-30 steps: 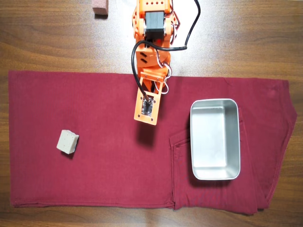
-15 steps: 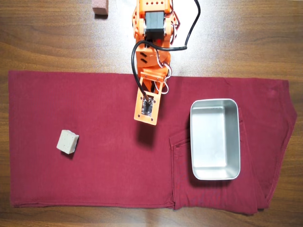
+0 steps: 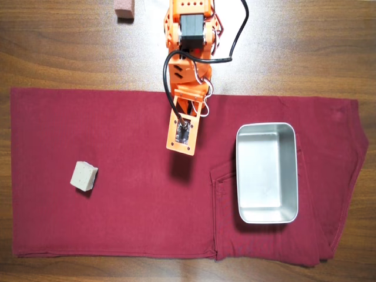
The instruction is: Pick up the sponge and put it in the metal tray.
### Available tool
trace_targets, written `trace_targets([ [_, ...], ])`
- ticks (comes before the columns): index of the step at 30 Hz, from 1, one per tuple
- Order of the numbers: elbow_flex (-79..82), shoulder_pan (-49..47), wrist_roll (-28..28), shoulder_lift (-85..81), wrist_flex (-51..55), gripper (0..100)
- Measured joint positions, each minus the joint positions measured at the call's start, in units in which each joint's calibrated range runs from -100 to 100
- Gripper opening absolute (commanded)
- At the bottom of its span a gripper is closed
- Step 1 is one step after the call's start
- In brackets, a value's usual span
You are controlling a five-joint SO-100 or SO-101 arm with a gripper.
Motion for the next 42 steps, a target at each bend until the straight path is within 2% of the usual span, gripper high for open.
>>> trace_targets([
  [5,-3.22,0.1,0.05,3.47,-1.41,1],
  [6,-6.45,1.5,0.39,7.99,-4.69,5],
  [11,-34.07,10.37,1.71,34.72,-15.59,14],
  [15,-52.49,18.94,1.37,44.36,-21.22,28],
  [18,-69.06,27.82,1.32,56.08,-16.9,32],
  [21,-87.94,38.68,3.13,72.83,-6.57,38],
  [24,-92.63,49.05,7.23,81.34,-4.69,45],
  [26,-93.46,53.34,8.84,83.59,-2.16,45],
  [29,-96.78,58.13,9.96,90.63,-3.76,46],
  [34,-114.83,61.42,10.94,110.94,-4.23,45],
  [42,-117.59,58.42,9.72,121.7,-9.77,44],
])
